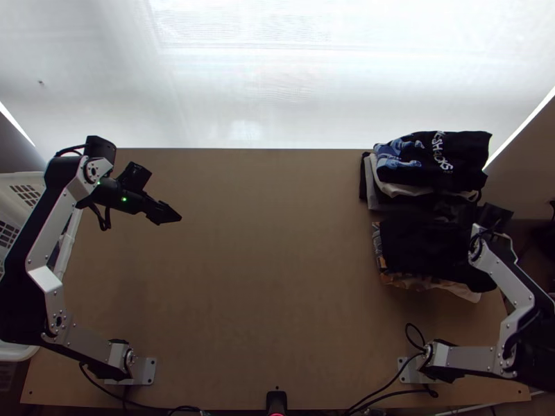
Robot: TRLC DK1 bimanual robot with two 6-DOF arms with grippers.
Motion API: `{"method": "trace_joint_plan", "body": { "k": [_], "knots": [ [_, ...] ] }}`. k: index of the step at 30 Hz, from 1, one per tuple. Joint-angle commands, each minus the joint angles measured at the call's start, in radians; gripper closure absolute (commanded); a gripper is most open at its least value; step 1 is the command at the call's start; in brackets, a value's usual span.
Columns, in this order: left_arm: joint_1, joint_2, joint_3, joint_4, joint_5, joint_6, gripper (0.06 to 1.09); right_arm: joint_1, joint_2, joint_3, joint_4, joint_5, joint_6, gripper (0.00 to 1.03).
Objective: Fold the t-shirt
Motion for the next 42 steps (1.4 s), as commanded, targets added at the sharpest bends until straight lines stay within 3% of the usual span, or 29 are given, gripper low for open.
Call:
{"method": "trace_joint_plan", "body": {
  "k": [1, 5, 9, 15, 20, 24, 29, 33, 38, 42],
  "knots": [
    [-0.008, 0.006, 0.002, 0.0, -0.007, -0.007, 0.1, -0.07, 0.168, -0.116, 0.09, 0.001, 0.066, 0.06],
    [-0.016, 0.006, 0.011, 0.0, -0.007, -0.022, 0.1, -0.082, 0.178, -0.09, 0.092, 0.001, 0.083, 0.05],
    [-0.022, 0.004, 0.033, -0.006, -0.007, -0.03, 0.1, -0.025, -0.102, -0.007, -0.094, -0.001, 0.108, 0.05],
    [-0.026, 0.006, 0.037, -0.008, -0.007, -0.036, 0.1, 0.225, -0.409, 0.095, -0.344, -0.01, 0.169, 0.05],
    [-0.048, 0.007, 0.025, -0.003, -0.007, -0.045, 0.1, 0.513, -0.472, -0.055, -0.333, -0.007, 0.208, 0.05],
    [-0.057, 0.001, 0.013, 0.0, -0.007, -0.055, 0.1, 0.593, -0.457, -0.179, -0.307, -0.004, 0.234, 0.05],
    [-0.045, -0.013, -0.016, 0.003, -0.009, -0.051, 0.1, 0.556, -0.34, -0.256, -0.275, -0.005, 0.22, 0.05],
    [-0.045, -0.02, -0.045, 0.026, -0.01, -0.053, 0.1, 0.553, -0.227, -0.317, -0.168, -0.005, 0.189, 0.05],
    [-0.048, -0.062, -0.076, 0.081, -0.016, -0.079, 0.1, 0.556, -0.409, -0.241, -0.189, -0.004, 0.197, 0.05],
    [-0.046, -0.167, -0.085, 0.167, -0.05, -0.107, 0.1, 0.556, -0.572, -0.029, -0.29, -0.004, 0.194, 0.04]
  ]
}}
